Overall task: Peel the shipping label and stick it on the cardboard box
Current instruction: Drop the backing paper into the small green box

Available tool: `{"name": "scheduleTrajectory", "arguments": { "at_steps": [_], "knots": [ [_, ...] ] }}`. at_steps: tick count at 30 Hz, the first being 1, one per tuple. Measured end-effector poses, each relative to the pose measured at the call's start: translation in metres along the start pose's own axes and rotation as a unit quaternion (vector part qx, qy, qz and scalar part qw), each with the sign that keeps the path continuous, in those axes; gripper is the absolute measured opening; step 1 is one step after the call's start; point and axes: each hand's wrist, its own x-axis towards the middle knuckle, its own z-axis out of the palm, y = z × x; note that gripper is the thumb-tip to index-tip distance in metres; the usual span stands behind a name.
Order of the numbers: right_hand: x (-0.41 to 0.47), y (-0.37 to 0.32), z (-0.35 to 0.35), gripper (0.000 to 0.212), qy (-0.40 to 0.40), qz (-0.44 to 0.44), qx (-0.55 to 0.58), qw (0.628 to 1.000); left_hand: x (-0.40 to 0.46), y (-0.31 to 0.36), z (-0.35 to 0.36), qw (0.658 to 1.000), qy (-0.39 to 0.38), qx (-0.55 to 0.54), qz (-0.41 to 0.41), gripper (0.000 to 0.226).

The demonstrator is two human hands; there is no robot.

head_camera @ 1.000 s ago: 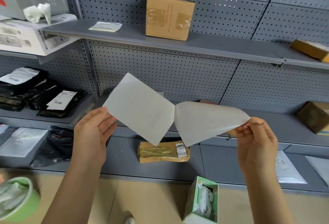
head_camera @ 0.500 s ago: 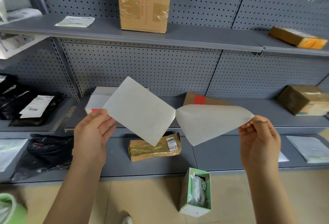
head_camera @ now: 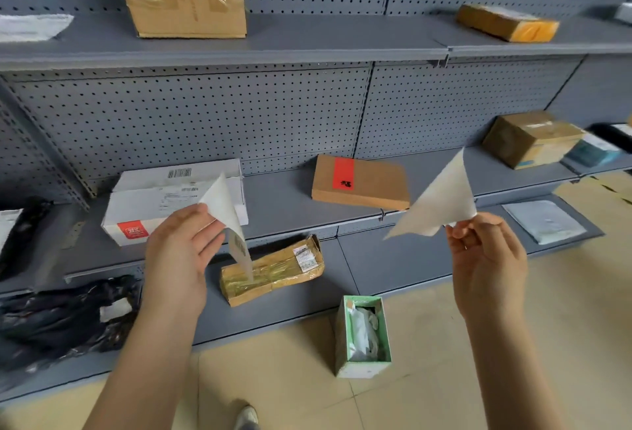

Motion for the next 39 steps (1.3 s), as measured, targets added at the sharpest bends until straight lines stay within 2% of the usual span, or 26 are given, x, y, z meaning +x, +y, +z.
{"name": "scheduleTrajectory", "arguments": {
  "at_steps": [7, 13, 18, 21, 27, 32, 36, 39],
  "knots": [
    [-0.005, 0.017, -0.027, 0.029, 0.082, 0.017, -0.017, 0.996, 0.020, -0.026, 0.034, 0.997, -0.063, 0.039, -0.039, 0.017],
    [-0.008, 0.037, -0.049, 0.043, 0.147, 0.046, 0.000, 0.988, 0.041, -0.049, 0.064, 0.987, -0.126, 0.079, -0.064, 0.015],
    [-0.014, 0.068, -0.075, 0.028, 0.202, 0.061, -0.013, 0.977, 0.060, -0.081, 0.082, 0.976, -0.169, 0.117, -0.077, 0.015],
    [-0.018, 0.087, -0.092, 0.028, 0.216, 0.082, -0.024, 0.973, 0.069, -0.100, 0.088, 0.970, -0.186, 0.134, -0.084, 0.012],
    [-0.026, 0.150, -0.135, 0.028, 0.226, 0.121, -0.109, 0.961, 0.089, -0.163, 0.092, 0.955, -0.224, 0.163, -0.105, 0.012],
    [-0.018, 0.221, -0.183, 0.020, 0.201, 0.144, -0.216, 0.944, 0.112, -0.231, 0.077, 0.947, -0.241, 0.179, -0.111, 0.011],
    [-0.006, 0.290, -0.219, 0.019, 0.166, 0.164, -0.318, 0.919, 0.135, -0.286, 0.061, 0.946, -0.241, 0.184, -0.119, 0.015],
    [0.013, 0.349, -0.248, 0.012, 0.132, 0.196, -0.420, 0.876, 0.156, -0.329, 0.049, 0.946, -0.232, 0.188, -0.129, 0.014]
  ]
}}
